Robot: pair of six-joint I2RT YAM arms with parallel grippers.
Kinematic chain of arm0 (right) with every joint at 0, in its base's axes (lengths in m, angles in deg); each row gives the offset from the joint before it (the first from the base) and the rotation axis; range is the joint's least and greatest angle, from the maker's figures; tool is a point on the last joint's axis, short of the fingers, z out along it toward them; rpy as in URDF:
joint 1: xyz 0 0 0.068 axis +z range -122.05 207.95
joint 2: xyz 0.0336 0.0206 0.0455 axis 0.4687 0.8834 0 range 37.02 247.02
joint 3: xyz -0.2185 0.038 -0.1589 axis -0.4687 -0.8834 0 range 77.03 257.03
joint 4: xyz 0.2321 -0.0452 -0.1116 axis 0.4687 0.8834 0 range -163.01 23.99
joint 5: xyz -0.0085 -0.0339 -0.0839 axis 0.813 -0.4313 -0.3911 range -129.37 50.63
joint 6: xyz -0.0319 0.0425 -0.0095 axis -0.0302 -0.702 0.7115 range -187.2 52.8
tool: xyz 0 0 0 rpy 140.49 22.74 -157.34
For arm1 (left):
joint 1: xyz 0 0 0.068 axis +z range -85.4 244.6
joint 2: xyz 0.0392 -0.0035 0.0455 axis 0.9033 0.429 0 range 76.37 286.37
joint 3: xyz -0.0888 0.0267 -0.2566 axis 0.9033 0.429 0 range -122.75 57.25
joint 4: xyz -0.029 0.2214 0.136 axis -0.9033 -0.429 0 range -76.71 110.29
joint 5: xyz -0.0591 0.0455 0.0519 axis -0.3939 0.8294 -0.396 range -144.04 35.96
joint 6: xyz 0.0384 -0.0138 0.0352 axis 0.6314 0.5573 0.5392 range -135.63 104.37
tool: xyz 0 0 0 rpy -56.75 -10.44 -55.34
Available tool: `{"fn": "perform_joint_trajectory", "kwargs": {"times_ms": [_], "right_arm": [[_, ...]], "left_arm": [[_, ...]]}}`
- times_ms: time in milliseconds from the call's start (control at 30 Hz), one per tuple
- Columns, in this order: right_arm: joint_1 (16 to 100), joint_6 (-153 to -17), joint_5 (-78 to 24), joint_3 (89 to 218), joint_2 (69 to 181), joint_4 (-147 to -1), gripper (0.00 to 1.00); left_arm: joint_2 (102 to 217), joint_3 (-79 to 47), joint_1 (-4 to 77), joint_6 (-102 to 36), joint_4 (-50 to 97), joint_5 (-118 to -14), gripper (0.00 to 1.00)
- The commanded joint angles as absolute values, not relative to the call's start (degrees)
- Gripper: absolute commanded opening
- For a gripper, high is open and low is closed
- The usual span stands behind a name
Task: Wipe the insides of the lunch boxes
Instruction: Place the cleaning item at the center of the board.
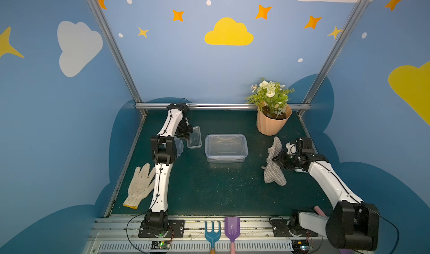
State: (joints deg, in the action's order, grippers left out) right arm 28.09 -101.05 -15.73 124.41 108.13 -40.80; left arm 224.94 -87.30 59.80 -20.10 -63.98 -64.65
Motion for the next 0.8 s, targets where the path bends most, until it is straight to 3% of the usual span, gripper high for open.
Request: {"fn": "perform_joint_trajectory", "kwargs": {"times_ms": [0,67,100,167,300,567,767], "right_arm": [[27.9,-97.9,-15.5,127.2,110.2,-39.4,0.36],[28.1,-97.1,-15.5,128.2,111.4,-38.4,0.58],[28.3,-96.7,-15.7,128.7,111.8,-37.9,0.63],[28.7,-96.3,-16.8,129.4,111.7,-36.9,0.69],[30.4,-94.8,-21.9,132.0,110.8,-32.7,0.78],[36.8,-91.8,-33.8,139.4,108.9,-22.5,0.82],[37.7,-96.3,-19.9,135.2,102.8,-35.7,0.83]], "left_arm": [[225.8,-89.1,59.8,-19.2,-67.2,-64.0,0.24],[226.0,-90.0,59.7,-19.4,-67.2,-64.0,0.39],[226.0,-90.3,59.6,-19.6,-67.2,-64.0,0.46],[225.6,-91.0,59.5,-19.9,-67.1,-64.4,0.61],[223.7,-92.6,59.3,-21.2,-66.1,-64.9,0.8],[215.0,-94.5,59.2,-24.8,-62.0,-69.5,0.86],[204.2,-86.9,57.2,-28.9,-55.1,-77.2,0.86]]}}
